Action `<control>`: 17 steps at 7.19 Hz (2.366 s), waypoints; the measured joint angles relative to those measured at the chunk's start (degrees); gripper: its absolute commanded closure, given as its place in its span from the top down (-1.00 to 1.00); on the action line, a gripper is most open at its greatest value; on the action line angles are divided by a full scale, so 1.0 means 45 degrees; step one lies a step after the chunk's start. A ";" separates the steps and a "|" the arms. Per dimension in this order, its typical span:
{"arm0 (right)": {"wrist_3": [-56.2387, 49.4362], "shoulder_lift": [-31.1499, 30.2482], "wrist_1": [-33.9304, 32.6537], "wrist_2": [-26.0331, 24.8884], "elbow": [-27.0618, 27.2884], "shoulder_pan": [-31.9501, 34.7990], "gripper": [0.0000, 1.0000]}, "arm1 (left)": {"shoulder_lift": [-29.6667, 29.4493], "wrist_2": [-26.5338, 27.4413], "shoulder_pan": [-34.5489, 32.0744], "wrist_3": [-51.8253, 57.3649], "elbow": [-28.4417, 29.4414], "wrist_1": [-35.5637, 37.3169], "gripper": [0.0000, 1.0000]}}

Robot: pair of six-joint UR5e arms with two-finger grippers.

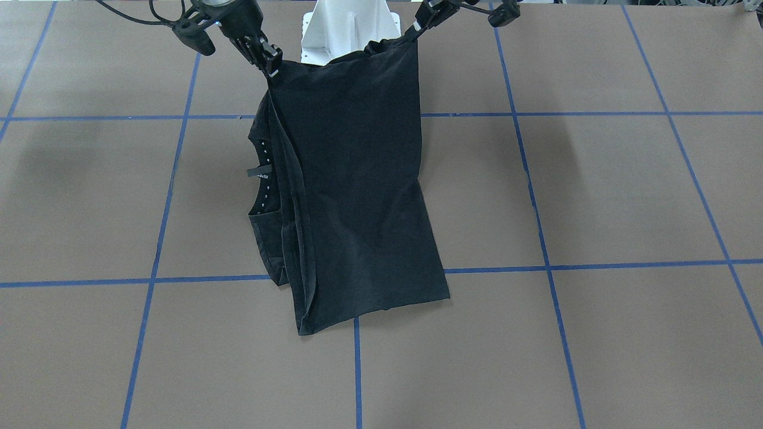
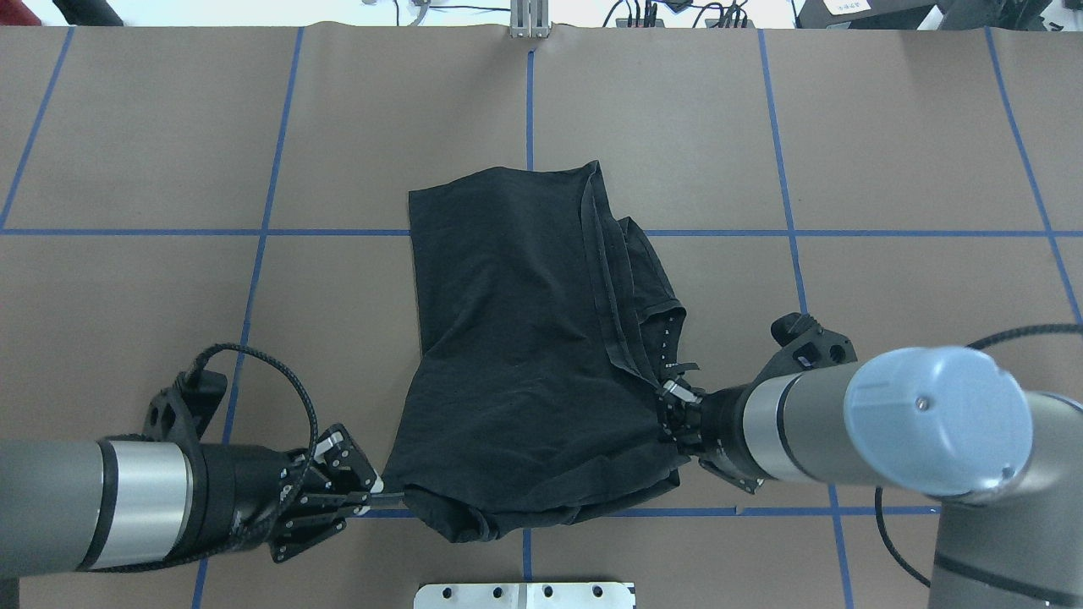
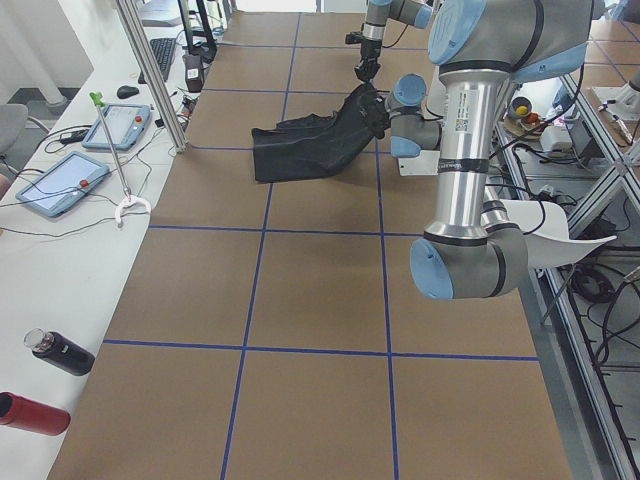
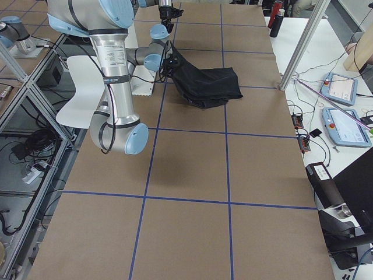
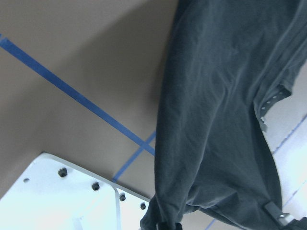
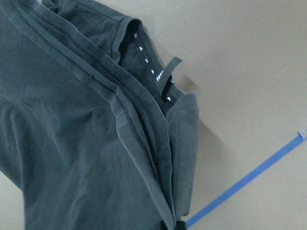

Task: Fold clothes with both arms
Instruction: 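Lift the near end with both grippers and fold it toward the collar, then open both grippers and raise them away from the folded shirt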

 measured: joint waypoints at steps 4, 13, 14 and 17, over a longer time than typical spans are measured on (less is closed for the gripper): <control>-0.0507 0.3196 0.0310 0.4242 -0.4931 0.4618 -1.00 | -0.3376 -0.1707 -0.4107 0.2469 0.3275 0.1893 -1.00; -0.3586 0.8106 0.6164 0.3545 -1.6037 0.5889 1.00 | -0.6405 -0.1918 -0.6786 0.5746 1.2941 -0.3222 0.98; -0.4682 0.8723 0.6219 0.3465 -1.6856 0.6248 1.00 | -0.6616 -0.1937 -0.7309 0.6708 1.3872 -0.3703 0.98; -0.6281 0.8666 0.6106 0.3983 -1.6938 0.6937 1.00 | -0.6675 -0.2360 -0.7855 0.7667 1.4172 -0.3985 0.98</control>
